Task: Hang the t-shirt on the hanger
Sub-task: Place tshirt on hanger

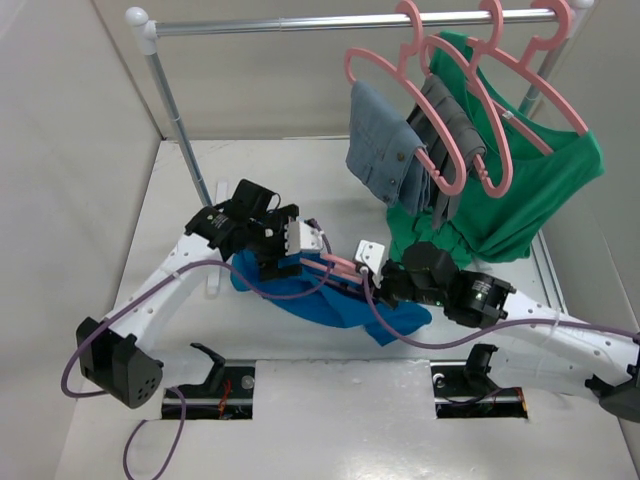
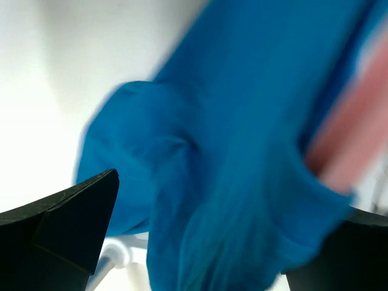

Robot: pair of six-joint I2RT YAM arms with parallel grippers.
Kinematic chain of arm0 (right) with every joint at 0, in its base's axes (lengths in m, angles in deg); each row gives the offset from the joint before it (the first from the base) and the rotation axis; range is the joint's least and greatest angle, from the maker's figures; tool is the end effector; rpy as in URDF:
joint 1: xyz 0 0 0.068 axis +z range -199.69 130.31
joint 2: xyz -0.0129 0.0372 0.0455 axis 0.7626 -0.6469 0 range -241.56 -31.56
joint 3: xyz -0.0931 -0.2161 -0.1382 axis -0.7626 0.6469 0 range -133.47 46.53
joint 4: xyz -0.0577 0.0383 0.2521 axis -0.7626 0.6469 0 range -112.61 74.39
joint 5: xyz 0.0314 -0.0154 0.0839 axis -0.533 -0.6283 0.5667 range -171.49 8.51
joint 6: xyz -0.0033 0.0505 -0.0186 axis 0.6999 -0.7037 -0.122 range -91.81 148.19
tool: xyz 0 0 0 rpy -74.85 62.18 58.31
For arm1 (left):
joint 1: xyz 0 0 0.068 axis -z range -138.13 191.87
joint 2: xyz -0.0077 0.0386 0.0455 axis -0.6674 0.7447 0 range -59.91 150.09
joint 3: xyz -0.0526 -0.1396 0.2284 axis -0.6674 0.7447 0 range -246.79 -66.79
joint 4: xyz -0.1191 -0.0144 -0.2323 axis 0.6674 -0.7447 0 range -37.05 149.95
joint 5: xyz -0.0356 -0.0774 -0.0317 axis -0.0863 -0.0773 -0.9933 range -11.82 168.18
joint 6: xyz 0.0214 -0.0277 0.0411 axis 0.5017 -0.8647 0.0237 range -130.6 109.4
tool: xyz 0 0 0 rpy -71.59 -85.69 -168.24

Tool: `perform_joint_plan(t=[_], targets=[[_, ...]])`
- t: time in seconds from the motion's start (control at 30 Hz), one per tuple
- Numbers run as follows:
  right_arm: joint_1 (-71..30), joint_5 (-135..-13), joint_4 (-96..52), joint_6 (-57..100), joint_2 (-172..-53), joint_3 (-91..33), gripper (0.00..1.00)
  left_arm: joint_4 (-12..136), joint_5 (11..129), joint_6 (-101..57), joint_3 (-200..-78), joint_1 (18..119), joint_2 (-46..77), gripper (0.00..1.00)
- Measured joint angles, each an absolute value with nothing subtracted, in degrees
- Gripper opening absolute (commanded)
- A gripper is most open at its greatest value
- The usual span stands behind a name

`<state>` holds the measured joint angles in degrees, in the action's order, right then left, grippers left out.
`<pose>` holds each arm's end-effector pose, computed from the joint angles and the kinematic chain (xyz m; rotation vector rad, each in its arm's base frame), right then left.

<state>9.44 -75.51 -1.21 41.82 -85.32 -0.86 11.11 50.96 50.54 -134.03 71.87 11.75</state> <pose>0.1050 0.1828 0.3079 -1.3025 1.6560 0.5929 0.2075 -0.1388 0.3203 1.8363 1.5317 -0.3434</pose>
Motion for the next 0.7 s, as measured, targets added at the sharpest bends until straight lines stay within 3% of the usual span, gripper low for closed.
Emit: perform_joint_plan(t=[0.2,0.47,0.7], targets=[[9.2,-78.6,4.7,40.2,-85.9,-8.8,0.0,26.3,59.7,37.7,-130.8,71.8,5.9,1.0],[8.8,-85.3,9.7,36.8,-87.4,-15.8,0.0,35.4,66.3,21.7,-127.7,71.7,2.3,1.0],[9.3,-90.2,10.2,31.8,-90.3,-20.9,0.0,45.7,72.8,5.6,-123.3,70.1,-8.8,1.0]])
